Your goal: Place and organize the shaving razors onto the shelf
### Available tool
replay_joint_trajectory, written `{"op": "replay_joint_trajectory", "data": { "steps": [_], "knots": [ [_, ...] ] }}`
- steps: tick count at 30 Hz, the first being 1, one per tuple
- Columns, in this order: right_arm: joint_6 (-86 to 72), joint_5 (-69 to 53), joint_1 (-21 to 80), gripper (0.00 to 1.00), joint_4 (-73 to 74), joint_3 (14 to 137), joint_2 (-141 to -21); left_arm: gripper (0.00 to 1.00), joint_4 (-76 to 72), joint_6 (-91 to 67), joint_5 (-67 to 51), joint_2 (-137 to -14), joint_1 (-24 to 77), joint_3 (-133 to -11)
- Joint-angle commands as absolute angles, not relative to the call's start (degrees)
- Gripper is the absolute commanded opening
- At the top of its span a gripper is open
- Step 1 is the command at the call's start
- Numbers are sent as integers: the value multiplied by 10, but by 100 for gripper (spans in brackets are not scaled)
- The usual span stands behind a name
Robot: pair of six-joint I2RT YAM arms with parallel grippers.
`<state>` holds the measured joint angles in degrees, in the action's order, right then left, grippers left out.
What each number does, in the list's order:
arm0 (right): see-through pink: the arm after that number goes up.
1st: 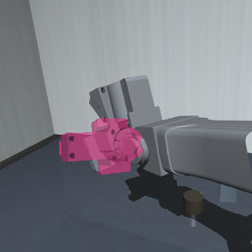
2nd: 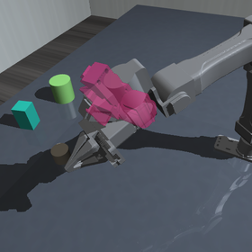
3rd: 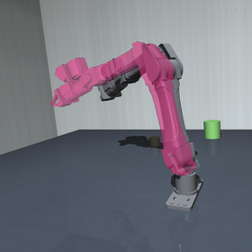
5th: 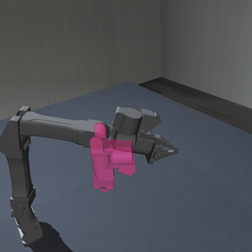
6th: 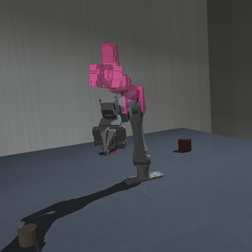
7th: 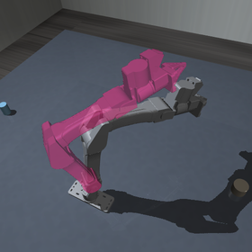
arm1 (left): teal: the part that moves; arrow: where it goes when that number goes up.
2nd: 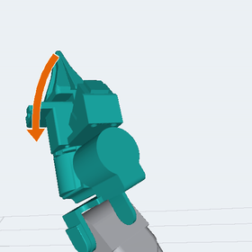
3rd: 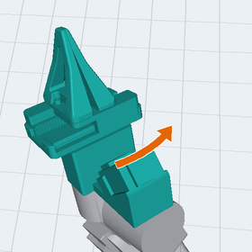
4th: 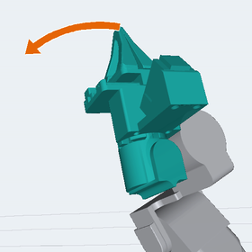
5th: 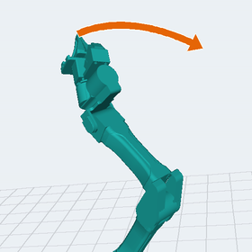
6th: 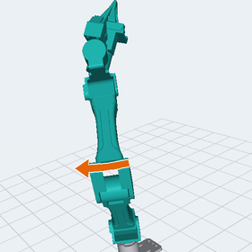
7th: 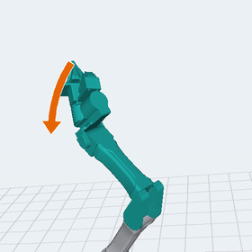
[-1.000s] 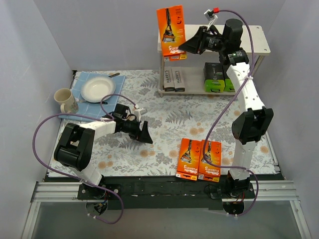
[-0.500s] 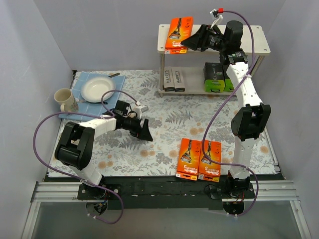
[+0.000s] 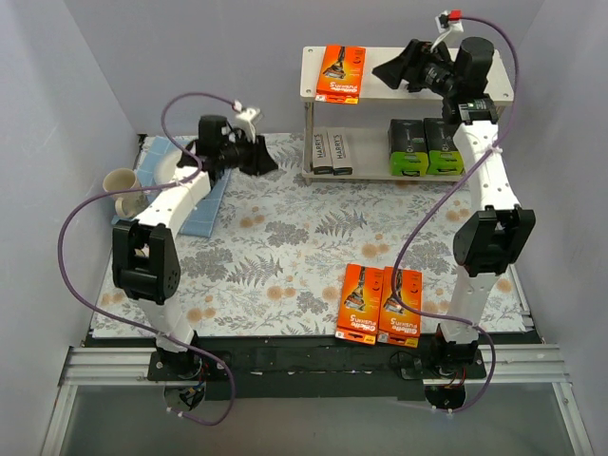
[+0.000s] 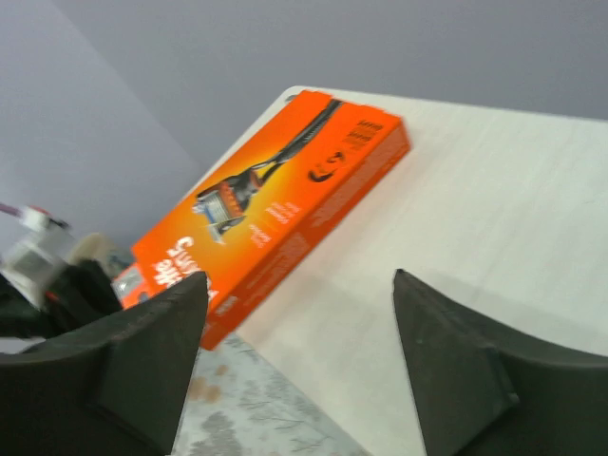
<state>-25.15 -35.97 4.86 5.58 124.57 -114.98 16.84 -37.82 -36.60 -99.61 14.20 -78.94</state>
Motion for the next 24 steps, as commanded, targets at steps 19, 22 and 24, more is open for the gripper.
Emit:
{"op": "replay_joint_trajectory", "data": {
  "steps": [19,22,24],
  "knots": [
    [-83,-41,135,8,61,1348,-1217,0,-47,-500,-448,-1046,176,-1050],
    [-76,-18,139,3,64,1348,-1223,0,-47,-497,-466,-1041,187,-1041],
    [-76,-16,139,3,63,1351,-1229,0,-47,-500,-474,-1043,194,-1036]
  ]
}}
